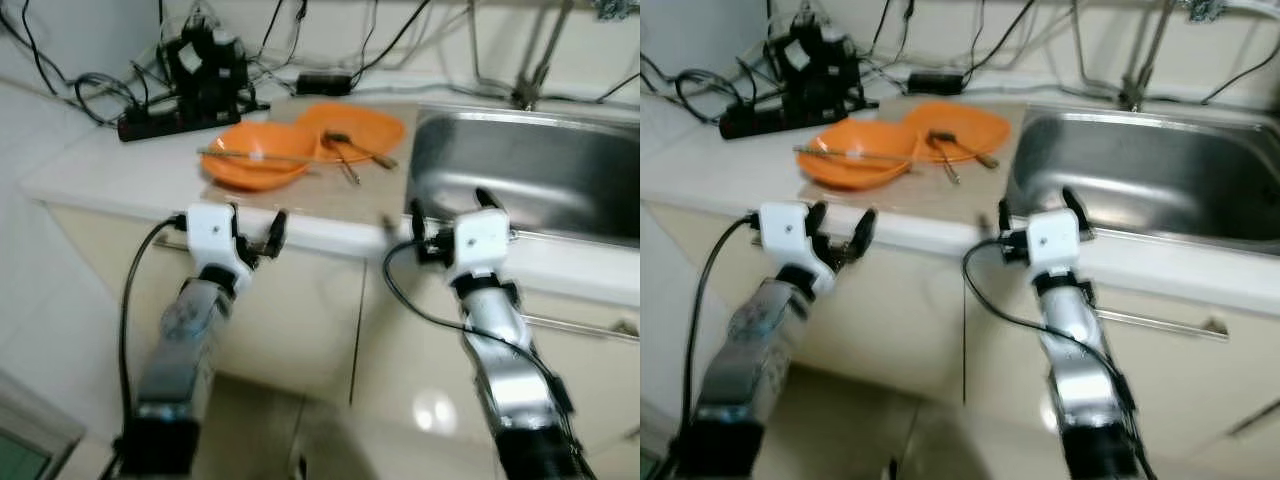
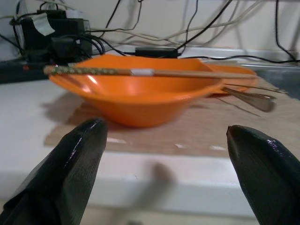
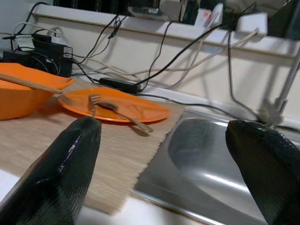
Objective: Kitchen organization
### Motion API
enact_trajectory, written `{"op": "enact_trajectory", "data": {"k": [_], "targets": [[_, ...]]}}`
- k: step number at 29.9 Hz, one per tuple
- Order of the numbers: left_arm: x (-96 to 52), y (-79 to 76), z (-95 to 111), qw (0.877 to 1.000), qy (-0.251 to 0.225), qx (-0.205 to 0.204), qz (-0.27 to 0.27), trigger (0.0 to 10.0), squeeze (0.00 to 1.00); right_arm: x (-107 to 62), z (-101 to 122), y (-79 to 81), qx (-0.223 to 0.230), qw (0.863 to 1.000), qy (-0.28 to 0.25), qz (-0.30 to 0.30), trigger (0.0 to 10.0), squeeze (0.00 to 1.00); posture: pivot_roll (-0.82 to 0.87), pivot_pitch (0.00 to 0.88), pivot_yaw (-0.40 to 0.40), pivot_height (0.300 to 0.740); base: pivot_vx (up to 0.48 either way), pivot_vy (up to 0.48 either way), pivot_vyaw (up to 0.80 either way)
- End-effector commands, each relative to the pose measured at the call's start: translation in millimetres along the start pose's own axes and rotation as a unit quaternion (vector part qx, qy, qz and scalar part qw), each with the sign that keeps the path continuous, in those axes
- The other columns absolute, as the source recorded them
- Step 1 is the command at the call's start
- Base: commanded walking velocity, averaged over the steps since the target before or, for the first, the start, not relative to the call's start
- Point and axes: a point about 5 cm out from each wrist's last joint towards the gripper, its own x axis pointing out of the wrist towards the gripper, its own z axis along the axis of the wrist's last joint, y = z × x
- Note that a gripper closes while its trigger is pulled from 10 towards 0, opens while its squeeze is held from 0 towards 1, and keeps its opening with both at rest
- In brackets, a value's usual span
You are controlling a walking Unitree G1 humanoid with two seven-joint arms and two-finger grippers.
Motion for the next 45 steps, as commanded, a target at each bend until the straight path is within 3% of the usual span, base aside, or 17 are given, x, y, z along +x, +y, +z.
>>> {"op": "enact_trajectory", "data": {"k": [1,20,27,45], "targets": [[1.5,-8.5,3,1.0,-0.009,0.004,-0.014,10.0,0.0,0.3,-2,-9.1,0.004,1.0,0.004,-0.014,10.0,0.0,-0.06,0.0,0.066,0.74,0.0,0.0,0.0],[1.7,-9.7,1,0.999,-0.003,0.022,-0.027,10.0,0.0,-5.5,-14,-5.8,0.024,0.999,0.028,-0.006,10.0,0.0,-0.07,0.0,0.069,0.74,0.0,0.0,-0.55],[2.5,-8.9,0,0.999,0.001,0.026,-0.021,10.0,0.0,-6.2,-18,-2.7,0.007,0.999,0.039,0.002,10.0,0.0,-0.06,0.0,0.068,0.74,0.0,0.0,-0.17],[1.2,-13.1,5,0.999,-0.015,0.033,-0.025,10.0,0.0,-7.7,-23,1.1,0.004,0.999,0.048,0.01,10.0,0.0,-0.06,0.0,0.064,0.74,0.421,0.0,0.0]]}}
